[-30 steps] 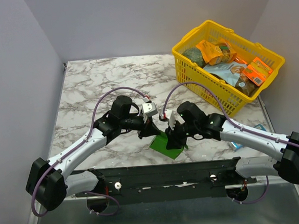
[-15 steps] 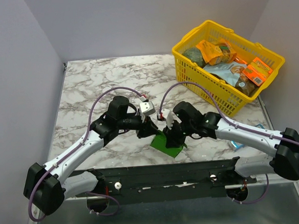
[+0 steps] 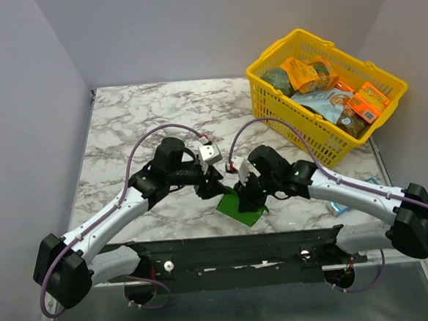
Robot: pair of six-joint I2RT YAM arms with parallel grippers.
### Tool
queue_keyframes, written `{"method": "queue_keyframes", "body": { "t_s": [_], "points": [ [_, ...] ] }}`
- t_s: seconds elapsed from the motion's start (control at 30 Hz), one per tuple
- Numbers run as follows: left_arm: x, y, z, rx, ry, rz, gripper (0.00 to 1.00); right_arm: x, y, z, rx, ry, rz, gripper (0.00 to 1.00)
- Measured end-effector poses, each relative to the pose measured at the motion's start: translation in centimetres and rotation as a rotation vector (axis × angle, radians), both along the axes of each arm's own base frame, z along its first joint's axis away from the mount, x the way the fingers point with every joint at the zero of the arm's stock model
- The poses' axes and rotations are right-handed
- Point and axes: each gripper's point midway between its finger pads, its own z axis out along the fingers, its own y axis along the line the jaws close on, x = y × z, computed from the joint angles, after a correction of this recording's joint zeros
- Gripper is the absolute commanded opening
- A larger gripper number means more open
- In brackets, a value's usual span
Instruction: Fold the paper box
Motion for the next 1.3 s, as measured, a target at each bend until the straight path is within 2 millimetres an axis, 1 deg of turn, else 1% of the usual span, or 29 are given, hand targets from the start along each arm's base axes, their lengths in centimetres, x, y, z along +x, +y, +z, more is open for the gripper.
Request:
{"method": "queue_keyframes", "body": {
  "t_s": [0.03,0.1,0.13,0.2,0.3,0.33,0.4,0.43,0.5,0.53,0.63,0.7,0.8,0.9,0.93,1.0,1.03,1.13,1.2,1.23,1.3],
  "points": [
    [0.2,0.1,-0.1,0.004,-0.005,0.01,0.77,-0.1,0.0,0.1,0.003,0.003,0.004,0.33],
    [0.4,0.1,-0.1,0.01,-0.008,0.02,0.8,-0.3,0.1,0.2,0.012,0.009,0.012,0.33],
    [0.4,0.1,-0.2,0.012,-0.008,0.02,0.83,-0.4,0.2,0.3,0.017,0.011,0.015,0.33],
    [0.3,0.2,-0.2,0.016,-0.001,0.019,0.85,-0.6,0.2,0.5,0.025,0.013,0.021,0.33],
    [0.1,0.2,-0.3,0.016,0.005,0.016,0.84,-1.1,0.1,0.6,0.029,0.035,0.037,0.33],
    [0.0,0.3,-0.2,0.016,0.009,0.012,0.8,-1.4,0.0,0.6,0.027,0.047,0.044,0.33],
    [-0.5,0.3,-0.1,0.015,0.024,-0.002,0.76,-2.0,-0.1,0.6,0.027,0.073,0.059,0.33],
    [-0.8,0.3,0.1,0.013,0.032,-0.016,0.7,-2.3,-0.1,0.6,0.028,0.086,0.067,0.33],
    [-1.4,0.2,0.6,0.001,0.046,-0.046,0.66,-2.9,-0.3,0.6,0.029,0.109,0.082,0.33],
    [-1.6,0.1,0.8,-0.004,0.05,-0.062,0.61,-3.2,-0.4,0.7,0.028,0.122,0.088,0.33],
    [-2.4,-0.2,1.5,-0.021,0.084,-0.117,0.55,-4.0,-0.5,1.0,0.038,0.148,0.108,0.33],
    [-2.9,-0.6,1.7,-0.025,0.129,-0.163,0.53,-4.5,-0.7,1.5,0.051,0.157,0.119,0.33],
    [-3.3,-0.9,1.1,-0.014,0.193,-0.211,0.52,-5.0,-0.9,2.4,0.075,0.153,0.13,0.33],
    [-3.9,-0.7,0.5,-0.001,0.24,-0.23,0.46,-5.2,-1.1,3.1,0.094,0.143,0.135,0.33],
    [-4.0,-0.6,0.5,0.0,0.248,-0.233,0.42,-5.3,-1.1,3.3,0.097,0.14,0.136,0.33],
    [-4.2,-0.6,0.6,-0.003,0.254,-0.242,0.41,-5.3,-1.1,3.4,0.098,0.14,0.137,0.33],
    [-4.3,-0.6,0.6,-0.004,0.256,-0.246,0.37,-5.4,-1.2,3.4,0.098,0.14,0.137,0.33],
    [-4.6,-0.6,0.7,-0.01,0.261,-0.259,0.33,-5.4,-1.2,3.3,0.096,0.141,0.136,0.33],
    [-4.7,-0.6,0.8,-0.013,0.262,-0.265,0.28,-5.4,-1.2,3.3,0.095,0.142,0.136,0.33],
    [-4.7,-0.6,0.8,-0.015,0.264,-0.267,0.24,-5.4,-1.3,3.3,0.093,0.144,0.136,0.33],
    [-4.7,-0.6,0.8,-0.017,0.265,-0.27,0.22,-5.5,-1.3,3.2,0.089,0.147,0.136,0.33]
  ]
}}
